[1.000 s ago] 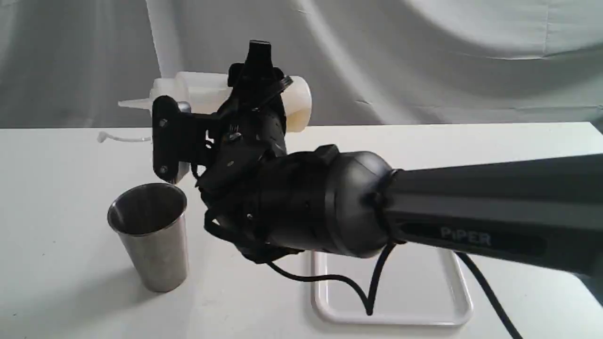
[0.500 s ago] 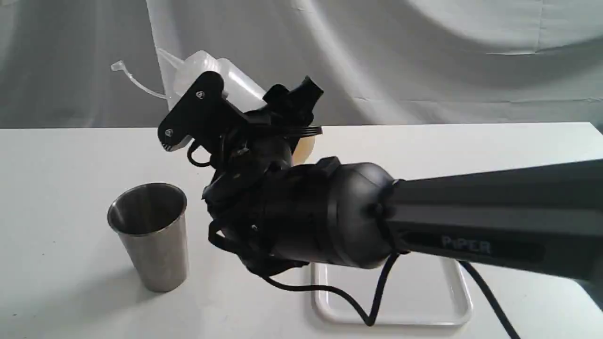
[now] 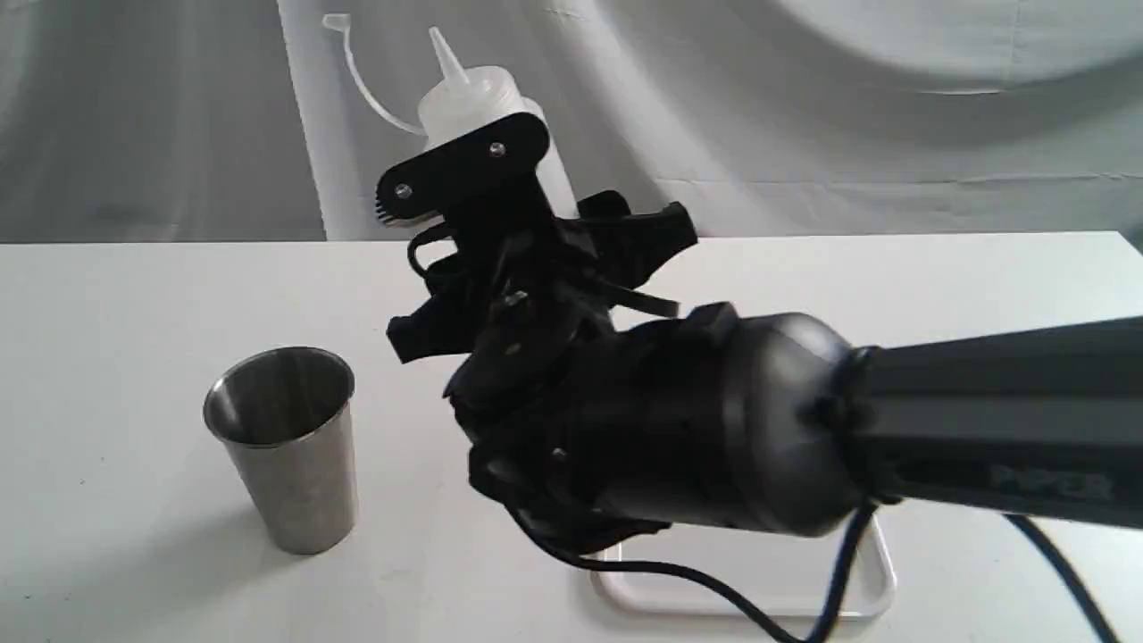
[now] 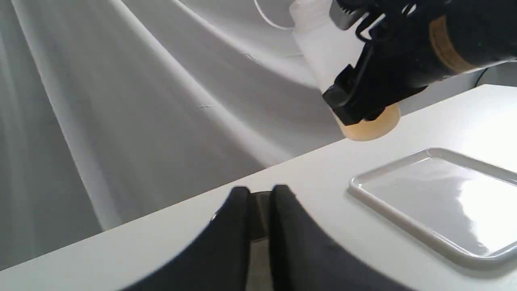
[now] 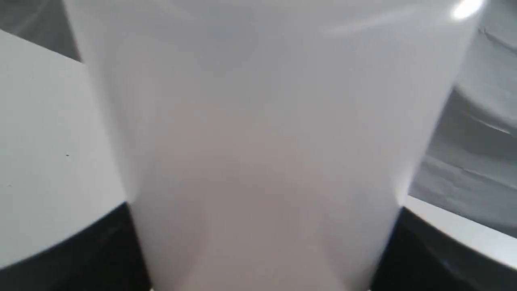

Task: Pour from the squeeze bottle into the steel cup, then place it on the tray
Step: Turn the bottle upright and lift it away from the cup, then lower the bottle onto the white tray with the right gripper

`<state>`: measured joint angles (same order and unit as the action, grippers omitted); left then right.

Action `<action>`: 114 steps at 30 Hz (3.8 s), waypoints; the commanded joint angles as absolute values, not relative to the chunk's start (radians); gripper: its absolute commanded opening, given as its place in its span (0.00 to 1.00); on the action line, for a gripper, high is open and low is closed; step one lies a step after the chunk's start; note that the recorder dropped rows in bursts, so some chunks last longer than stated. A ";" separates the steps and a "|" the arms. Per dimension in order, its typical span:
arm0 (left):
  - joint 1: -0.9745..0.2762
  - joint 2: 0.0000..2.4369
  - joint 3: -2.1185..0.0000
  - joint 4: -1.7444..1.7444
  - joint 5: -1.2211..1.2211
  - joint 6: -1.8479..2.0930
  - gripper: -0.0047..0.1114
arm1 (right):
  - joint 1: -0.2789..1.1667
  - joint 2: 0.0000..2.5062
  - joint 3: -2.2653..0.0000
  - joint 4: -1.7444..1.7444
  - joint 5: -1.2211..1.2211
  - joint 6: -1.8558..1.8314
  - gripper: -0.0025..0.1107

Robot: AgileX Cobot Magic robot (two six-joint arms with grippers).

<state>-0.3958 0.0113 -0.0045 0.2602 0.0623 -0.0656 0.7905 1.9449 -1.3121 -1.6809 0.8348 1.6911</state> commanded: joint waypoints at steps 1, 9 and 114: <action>-0.394 0.014 0.000 0.258 0.059 -0.067 0.11 | 0.788 1.862 -1.254 -1.733 0.886 1.713 0.29; -0.394 0.014 0.000 0.258 0.059 -0.067 0.11 | 0.788 1.680 -1.173 -1.728 1.024 1.697 0.26; -0.394 0.014 0.000 0.258 0.059 -0.067 0.11 | 0.230 1.982 -0.735 -0.059 -0.827 -0.103 0.26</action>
<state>-0.3958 0.0113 -0.0045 0.2602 0.0623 -0.0656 0.2370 1.9867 -0.7348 -0.0714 -0.7746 -0.0938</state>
